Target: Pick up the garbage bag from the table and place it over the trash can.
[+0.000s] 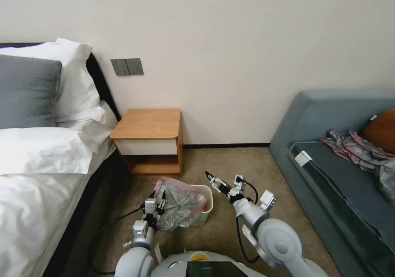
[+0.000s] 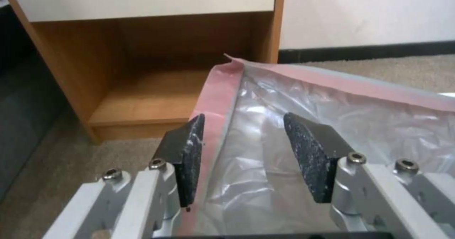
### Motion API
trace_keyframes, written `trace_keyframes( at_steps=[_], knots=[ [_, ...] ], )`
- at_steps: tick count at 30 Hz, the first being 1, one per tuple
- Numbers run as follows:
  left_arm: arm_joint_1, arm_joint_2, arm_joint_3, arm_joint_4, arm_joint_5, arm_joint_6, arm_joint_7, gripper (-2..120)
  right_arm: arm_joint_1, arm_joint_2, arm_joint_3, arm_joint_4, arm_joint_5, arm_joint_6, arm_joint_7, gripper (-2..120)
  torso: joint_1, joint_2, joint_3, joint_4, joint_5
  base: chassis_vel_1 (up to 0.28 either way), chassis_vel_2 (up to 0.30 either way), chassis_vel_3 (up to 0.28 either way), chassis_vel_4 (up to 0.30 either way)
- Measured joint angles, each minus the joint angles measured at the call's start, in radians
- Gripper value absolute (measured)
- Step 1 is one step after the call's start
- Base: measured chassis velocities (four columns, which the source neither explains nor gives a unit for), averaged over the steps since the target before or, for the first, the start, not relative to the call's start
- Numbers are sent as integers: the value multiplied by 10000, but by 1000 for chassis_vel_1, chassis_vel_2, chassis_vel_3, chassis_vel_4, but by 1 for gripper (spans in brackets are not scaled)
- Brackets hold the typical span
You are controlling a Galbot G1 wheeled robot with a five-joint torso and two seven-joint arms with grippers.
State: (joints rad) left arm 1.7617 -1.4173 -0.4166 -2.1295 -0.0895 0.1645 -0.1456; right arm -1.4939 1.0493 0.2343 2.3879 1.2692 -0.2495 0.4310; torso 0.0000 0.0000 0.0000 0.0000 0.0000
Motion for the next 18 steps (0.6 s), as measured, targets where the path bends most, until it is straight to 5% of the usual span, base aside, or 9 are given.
trace_keyframes(
  at_steps=[18],
  knots=[
    [-703, 287, 186, 231, -635, 1342, -523, 38, -177, -29, -17, 107, -95, 46, -2, 100, 0, 0, 0, 0, 0, 0, 0, 0, 0]
  ],
)
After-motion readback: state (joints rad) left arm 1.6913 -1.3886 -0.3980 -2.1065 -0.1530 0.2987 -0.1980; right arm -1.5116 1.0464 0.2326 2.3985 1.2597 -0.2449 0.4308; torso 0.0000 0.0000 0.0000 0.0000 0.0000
